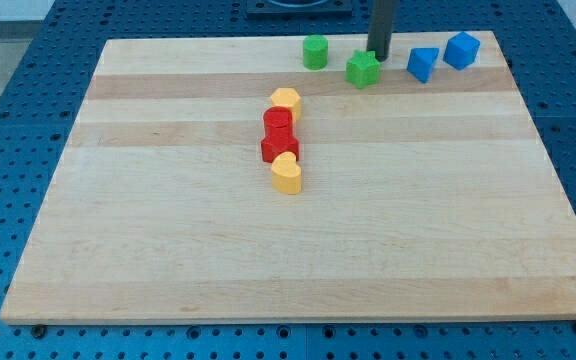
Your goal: Place the green blocks vertical to the top of the yellow hexagon
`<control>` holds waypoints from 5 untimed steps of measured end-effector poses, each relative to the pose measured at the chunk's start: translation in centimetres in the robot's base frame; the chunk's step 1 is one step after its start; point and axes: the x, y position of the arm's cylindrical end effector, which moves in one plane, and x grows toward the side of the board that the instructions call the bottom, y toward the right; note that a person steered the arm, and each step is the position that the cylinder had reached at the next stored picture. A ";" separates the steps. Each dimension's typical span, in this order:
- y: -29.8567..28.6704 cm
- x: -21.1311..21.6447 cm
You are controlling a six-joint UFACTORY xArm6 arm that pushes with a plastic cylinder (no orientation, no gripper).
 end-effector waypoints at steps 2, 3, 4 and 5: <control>-0.1 2.8; -3.4 3.3; -7.3 3.3; -8.8 3.4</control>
